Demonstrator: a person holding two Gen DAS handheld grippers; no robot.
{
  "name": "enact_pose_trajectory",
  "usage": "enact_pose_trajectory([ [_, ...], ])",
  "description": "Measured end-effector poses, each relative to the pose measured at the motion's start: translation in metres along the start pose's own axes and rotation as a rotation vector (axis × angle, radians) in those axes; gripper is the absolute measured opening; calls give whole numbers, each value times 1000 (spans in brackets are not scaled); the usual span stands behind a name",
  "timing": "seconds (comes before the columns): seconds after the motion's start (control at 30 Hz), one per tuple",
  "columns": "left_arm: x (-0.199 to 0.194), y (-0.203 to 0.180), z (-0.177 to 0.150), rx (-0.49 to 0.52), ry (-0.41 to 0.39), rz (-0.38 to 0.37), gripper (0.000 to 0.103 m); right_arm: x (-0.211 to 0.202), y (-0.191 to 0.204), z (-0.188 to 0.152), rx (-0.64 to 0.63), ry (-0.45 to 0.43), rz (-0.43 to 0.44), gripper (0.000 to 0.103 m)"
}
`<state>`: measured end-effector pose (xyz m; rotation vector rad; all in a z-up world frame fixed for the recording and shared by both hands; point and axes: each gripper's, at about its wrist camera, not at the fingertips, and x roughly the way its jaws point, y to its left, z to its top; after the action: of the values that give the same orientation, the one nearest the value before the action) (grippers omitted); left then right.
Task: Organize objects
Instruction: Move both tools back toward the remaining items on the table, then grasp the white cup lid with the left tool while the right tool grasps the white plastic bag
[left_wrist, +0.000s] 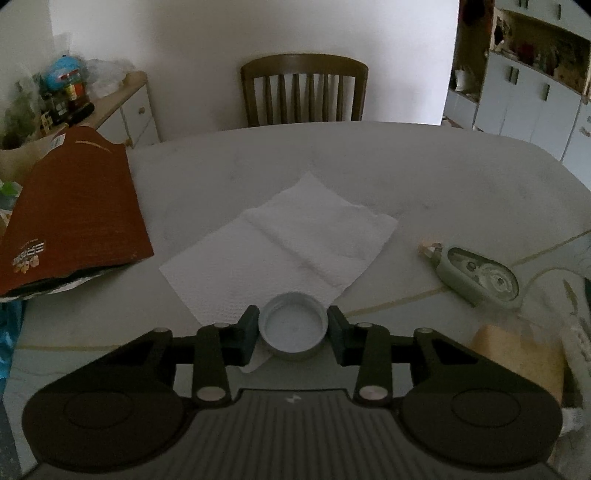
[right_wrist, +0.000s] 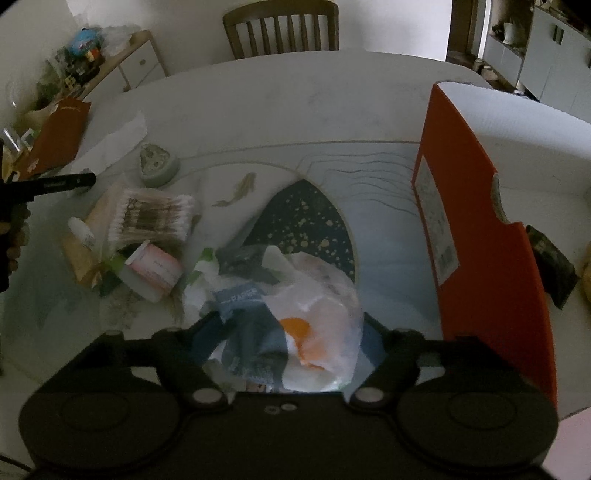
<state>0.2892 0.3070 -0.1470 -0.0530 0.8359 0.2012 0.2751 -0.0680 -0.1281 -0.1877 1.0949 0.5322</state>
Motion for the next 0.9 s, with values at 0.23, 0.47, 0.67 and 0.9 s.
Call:
enact_pose_trajectory([
  [0.23, -11, -7, 1, 52, -12, 2, 38, -9, 4, -3, -29, -14, -17, 51],
  [0.47, -30, -10, 4, 40, -19, -3, 38, -25, 2, -9, -25, -48, -15, 39],
  [0.67, -59, -15, 3, 24, -25, -28, 38, -46, -3, -17, 11, -90, -2, 36],
  [0.9, -99, -39, -1, 41, -30, -90, 38, -77, -8, -25, 32, -132, 5, 36],
])
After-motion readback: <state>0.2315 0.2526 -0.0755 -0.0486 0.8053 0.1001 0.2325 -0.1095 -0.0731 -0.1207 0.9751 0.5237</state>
